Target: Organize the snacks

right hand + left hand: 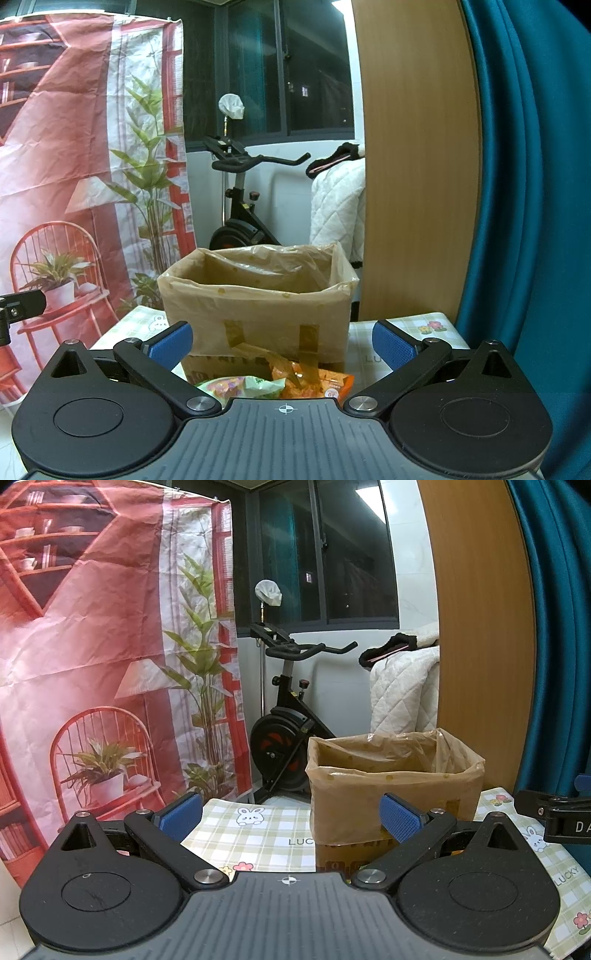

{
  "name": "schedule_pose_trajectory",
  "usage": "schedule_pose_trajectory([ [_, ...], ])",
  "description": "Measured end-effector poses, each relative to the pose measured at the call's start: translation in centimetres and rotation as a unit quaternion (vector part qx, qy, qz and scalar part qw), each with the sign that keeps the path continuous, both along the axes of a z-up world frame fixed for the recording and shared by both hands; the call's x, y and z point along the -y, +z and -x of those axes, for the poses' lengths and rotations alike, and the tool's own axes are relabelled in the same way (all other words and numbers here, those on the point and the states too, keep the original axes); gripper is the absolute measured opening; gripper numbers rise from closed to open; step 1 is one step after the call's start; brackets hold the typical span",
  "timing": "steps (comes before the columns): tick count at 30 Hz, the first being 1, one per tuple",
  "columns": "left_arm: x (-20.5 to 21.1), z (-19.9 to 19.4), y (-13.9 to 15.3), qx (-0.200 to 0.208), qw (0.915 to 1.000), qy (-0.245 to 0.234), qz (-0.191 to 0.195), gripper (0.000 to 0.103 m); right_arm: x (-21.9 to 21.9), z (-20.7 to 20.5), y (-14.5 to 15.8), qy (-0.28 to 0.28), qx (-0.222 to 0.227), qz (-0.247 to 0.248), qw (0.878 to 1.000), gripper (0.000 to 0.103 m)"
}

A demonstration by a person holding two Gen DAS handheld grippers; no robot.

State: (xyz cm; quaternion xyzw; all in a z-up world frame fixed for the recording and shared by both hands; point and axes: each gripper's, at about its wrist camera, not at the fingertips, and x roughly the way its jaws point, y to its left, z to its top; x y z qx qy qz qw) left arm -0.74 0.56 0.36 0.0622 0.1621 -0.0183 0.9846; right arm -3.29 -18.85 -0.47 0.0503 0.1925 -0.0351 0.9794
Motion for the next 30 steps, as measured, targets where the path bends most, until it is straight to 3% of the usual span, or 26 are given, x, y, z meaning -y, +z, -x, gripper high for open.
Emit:
schedule_pose_trajectory([
  [30,-0.12,-0.29,-0.47,-0.010,0.9999,-0.005,0.008,0.103,0.36,0.01,-0.46,0.001,-0.002,0.001,1.000,0.103],
])
